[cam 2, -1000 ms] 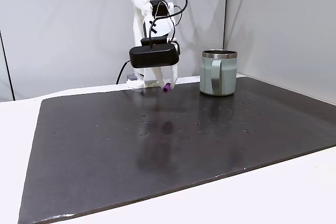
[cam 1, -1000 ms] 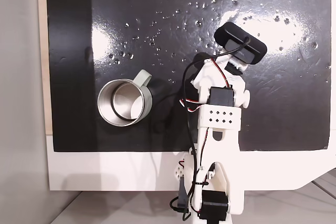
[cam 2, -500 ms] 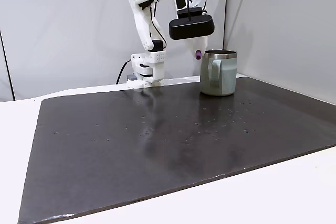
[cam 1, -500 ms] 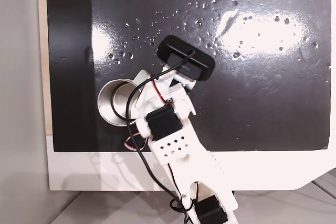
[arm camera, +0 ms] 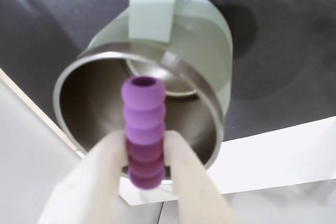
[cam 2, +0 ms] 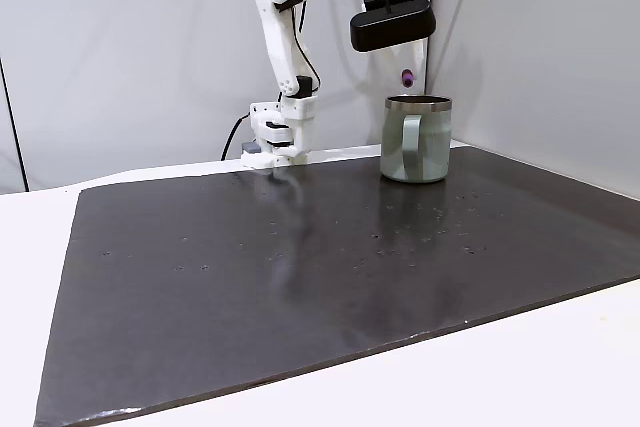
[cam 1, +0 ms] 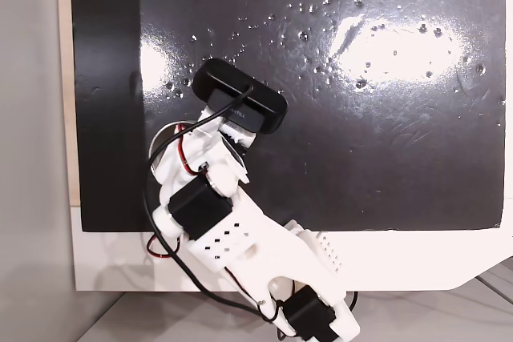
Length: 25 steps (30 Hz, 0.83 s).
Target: Grasp a pengrip and put it in the cup.
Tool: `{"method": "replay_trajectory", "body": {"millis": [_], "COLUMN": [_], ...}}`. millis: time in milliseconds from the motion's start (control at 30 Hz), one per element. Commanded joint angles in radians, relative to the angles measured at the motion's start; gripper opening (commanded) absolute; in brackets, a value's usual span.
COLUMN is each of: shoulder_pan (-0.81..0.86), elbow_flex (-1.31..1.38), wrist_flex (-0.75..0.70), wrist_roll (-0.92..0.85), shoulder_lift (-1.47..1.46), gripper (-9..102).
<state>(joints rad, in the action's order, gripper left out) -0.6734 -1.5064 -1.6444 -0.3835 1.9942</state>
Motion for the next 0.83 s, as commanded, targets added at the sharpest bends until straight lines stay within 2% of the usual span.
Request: {"method": "replay_trajectory", "body": {"millis": [0,300,333,400,467,800], "shoulder_pan": [-0.037,-0.089,-0.089,-0.089,-0.089,-0.087], "elbow_flex": [0.078,0.084,0.083,0.075,0.066,0.049], "wrist_flex": [0.003,-0.012,-0.017,-0.025,-0.026,-0.028], "wrist_roll": [0.028,0.029,0.026,0.012,0.008,0.005], "shoulder_lift": [0.0,-0.006,-0.006,-0.002,0.008,0.028], "gripper": [0,2,5,22,29,29]}}
